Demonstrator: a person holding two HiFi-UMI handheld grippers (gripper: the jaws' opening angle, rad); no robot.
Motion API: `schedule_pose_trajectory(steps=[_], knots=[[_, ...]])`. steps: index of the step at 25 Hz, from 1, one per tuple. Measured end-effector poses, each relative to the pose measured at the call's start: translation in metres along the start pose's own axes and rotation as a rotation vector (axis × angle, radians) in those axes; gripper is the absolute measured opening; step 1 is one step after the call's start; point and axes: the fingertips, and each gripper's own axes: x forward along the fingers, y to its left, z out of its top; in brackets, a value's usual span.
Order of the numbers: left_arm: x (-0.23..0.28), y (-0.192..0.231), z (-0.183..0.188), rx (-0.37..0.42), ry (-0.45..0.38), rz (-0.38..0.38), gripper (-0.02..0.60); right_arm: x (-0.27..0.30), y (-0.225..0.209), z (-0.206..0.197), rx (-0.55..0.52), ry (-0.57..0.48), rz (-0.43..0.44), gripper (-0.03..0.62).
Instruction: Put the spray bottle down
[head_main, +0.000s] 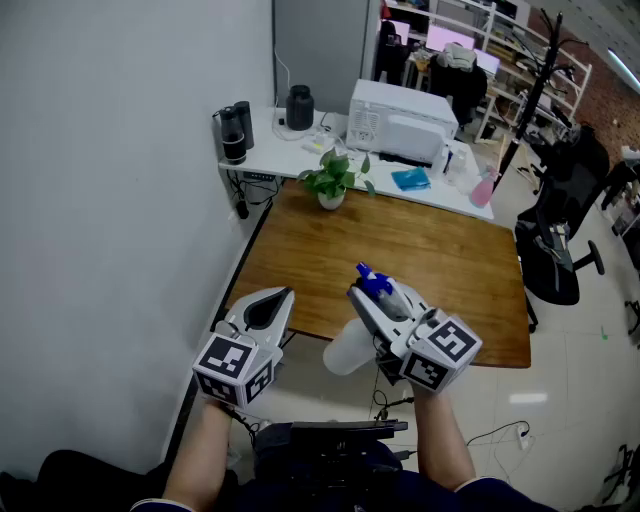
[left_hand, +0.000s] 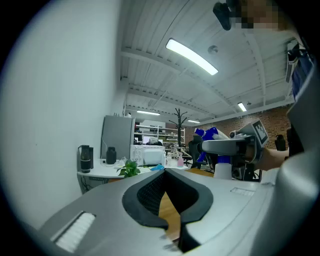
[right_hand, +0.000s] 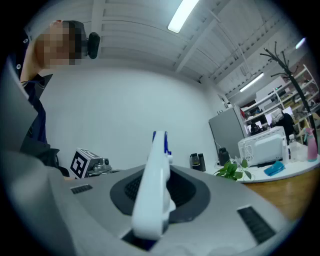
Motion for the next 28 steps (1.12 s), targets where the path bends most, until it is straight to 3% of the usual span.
schedule_pose_trajectory(steps=[7,12,28], knots=[[0.019,-0.009,0.006,0.009,-0.008,0.018,0.005,-0.002,-0.016,0.006,0.007,-0.011,0.035,0.078],[0.039,0.008,0.011,0.016,-0.003,0.02,0.005,0.015,-0.035,0.003,0.017,-0.008,0.031,0.078],[0.117,0.113,0.011,-0.01,0.029,-0.126,0.005,0.119,-0.102,0.005,-0.028,0.017,-0.146,0.079]])
